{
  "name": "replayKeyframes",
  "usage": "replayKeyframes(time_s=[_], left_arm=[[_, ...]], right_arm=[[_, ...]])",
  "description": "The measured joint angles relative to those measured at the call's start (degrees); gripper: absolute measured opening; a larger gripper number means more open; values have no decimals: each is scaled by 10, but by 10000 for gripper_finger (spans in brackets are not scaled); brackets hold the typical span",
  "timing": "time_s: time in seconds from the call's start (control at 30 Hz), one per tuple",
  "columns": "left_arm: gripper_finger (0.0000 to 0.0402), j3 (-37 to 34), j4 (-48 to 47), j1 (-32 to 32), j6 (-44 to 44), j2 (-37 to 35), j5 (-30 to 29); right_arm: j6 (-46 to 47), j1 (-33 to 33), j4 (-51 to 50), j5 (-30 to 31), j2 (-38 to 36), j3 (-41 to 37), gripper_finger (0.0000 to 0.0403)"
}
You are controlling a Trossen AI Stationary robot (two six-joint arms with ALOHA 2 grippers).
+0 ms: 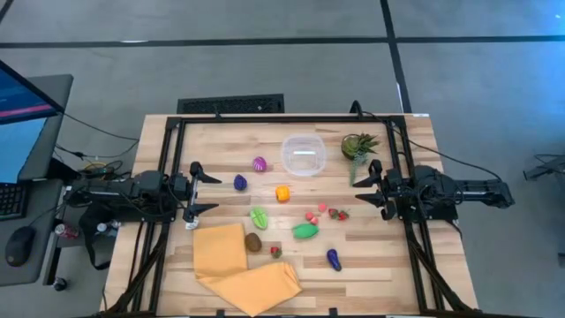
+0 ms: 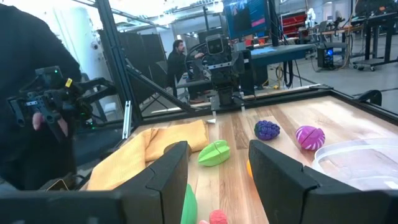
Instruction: Pick and placing Produce into tupperware
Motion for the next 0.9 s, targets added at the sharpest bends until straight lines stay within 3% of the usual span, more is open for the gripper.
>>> replayKeyframes(time_s=[0.2, 0.7, 0.8, 0.9], left_arm=[[352, 0, 0, 0, 38, 0, 0], [352, 0, 18, 0, 13, 0, -1], [352, 0, 18, 0, -28, 0, -1], [352, 0, 18, 0, -133, 0, -3]], right_arm=[[0, 0, 0, 0, 0, 0, 194], [0, 0, 0, 0, 0, 0, 194], [0, 0, 0, 0, 0, 0, 194], [15, 0, 6, 0, 0, 0, 194]])
